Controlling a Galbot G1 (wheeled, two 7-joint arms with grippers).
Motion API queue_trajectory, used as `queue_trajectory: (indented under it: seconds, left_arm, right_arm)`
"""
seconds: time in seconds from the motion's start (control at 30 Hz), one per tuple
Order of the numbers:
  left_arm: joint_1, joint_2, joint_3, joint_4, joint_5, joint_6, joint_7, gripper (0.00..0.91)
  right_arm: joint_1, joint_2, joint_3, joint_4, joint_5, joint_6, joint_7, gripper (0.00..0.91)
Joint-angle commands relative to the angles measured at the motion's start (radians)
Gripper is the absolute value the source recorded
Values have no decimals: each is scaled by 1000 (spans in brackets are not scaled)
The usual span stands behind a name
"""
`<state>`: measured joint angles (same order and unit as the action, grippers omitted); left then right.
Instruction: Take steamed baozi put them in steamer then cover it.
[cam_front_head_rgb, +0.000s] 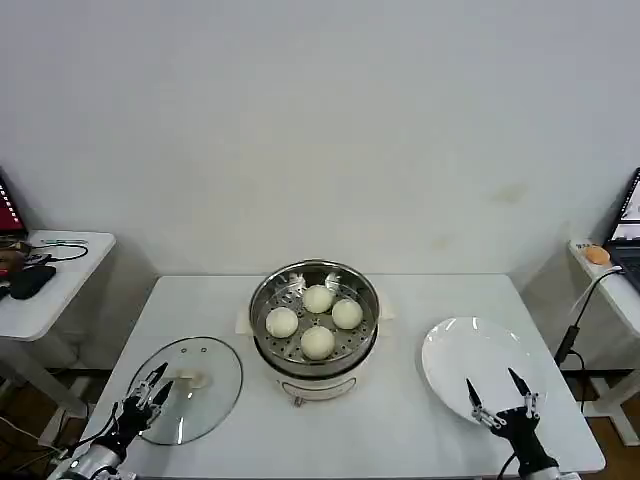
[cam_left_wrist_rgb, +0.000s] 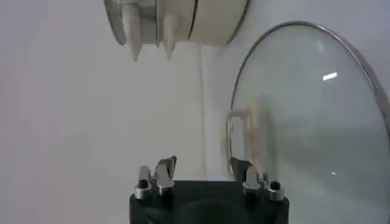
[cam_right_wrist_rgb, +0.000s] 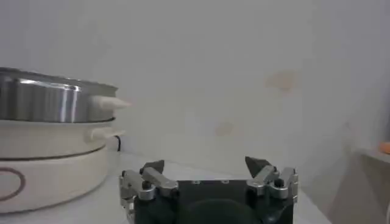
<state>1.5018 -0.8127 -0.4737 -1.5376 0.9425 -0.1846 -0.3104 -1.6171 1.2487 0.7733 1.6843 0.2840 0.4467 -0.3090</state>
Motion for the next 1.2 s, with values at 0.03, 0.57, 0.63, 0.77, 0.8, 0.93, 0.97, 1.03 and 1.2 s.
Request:
queue_trajectory:
  seconds: [0.03, 0.57, 0.63, 0.77, 0.8, 0.93, 0.97, 1.03, 1.2]
  left_arm:
    - [-28, 6, 26, 10, -2, -4, 6, 595]
    - [-115, -2, 84, 45, -13, 4, 17, 514]
    - [-127, -1, 92, 50, -13, 9, 20, 514]
    - [-157, -5, 111, 65, -19, 12, 22, 504]
    - [-164, -6, 116, 67, -22, 13, 24, 484]
    - [-188, -10, 135, 76, -28, 18, 29, 443]
    - [-190, -9, 138, 77, -32, 19, 34, 443]
    - [-194, -6, 144, 79, -37, 22, 41, 443]
    - [-193, -9, 149, 81, -49, 22, 48, 343]
  right_arm:
    - [-3, 2, 1, -1, -5, 2, -1, 907]
    - [-21, 11, 18, -3, -12, 13, -7, 907]
    - [-25, 14, 17, -4, -17, 15, -7, 907]
    - [-32, 19, 18, -5, -20, 20, -9, 907]
    - [-32, 20, 20, -4, -19, 21, -8, 907]
    - [-36, 21, 25, -3, -18, 22, -8, 907]
    - [-37, 22, 26, -3, -19, 23, -8, 907]
    - [-38, 22, 30, 0, -14, 21, -7, 907]
    - [-34, 21, 33, 0, -13, 20, -6, 907]
